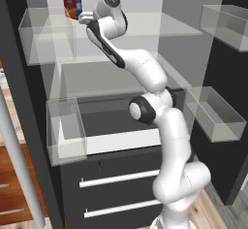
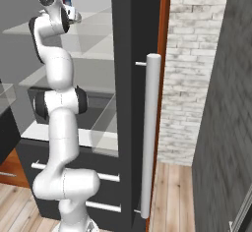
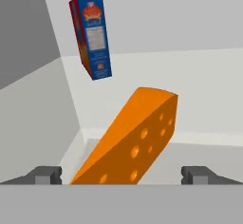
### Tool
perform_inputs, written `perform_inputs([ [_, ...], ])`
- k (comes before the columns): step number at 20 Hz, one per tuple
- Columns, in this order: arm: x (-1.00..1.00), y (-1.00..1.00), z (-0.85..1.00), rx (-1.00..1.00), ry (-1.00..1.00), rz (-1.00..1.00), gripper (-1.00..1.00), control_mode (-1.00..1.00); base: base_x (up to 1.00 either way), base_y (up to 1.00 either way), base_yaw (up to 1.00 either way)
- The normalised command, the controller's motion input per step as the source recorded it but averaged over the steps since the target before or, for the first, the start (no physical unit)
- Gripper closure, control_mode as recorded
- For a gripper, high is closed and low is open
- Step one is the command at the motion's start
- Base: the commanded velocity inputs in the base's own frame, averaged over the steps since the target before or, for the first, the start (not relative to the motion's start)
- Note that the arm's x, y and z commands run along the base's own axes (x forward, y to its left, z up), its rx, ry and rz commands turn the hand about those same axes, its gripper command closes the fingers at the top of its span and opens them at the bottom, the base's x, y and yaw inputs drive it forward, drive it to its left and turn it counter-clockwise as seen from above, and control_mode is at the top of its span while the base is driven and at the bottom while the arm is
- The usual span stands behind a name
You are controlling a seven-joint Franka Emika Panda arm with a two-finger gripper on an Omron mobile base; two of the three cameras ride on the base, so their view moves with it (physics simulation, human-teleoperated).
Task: Pick the cheese from the fridge and the cheese grater from the cabinet and place them next to the salad bowl.
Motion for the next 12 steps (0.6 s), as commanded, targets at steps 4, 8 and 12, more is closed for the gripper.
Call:
perform_inputs([
  [4, 0.0, 0.0, 0.0, 0.0, 0.0, 0.0, -1.0, -1.0, 0.0, 0.0, 0.0],
  [8, 0.0, 0.0, -0.01, 0.0, 0.0, -0.11, -1.0, -1.0, 0.0, 0.0, 0.0],
  [12, 0.01, 0.0, 0.0, 0.0, 0.0, -0.13, -1.0, -1.0, 0.0, 0.0, 0.0],
])
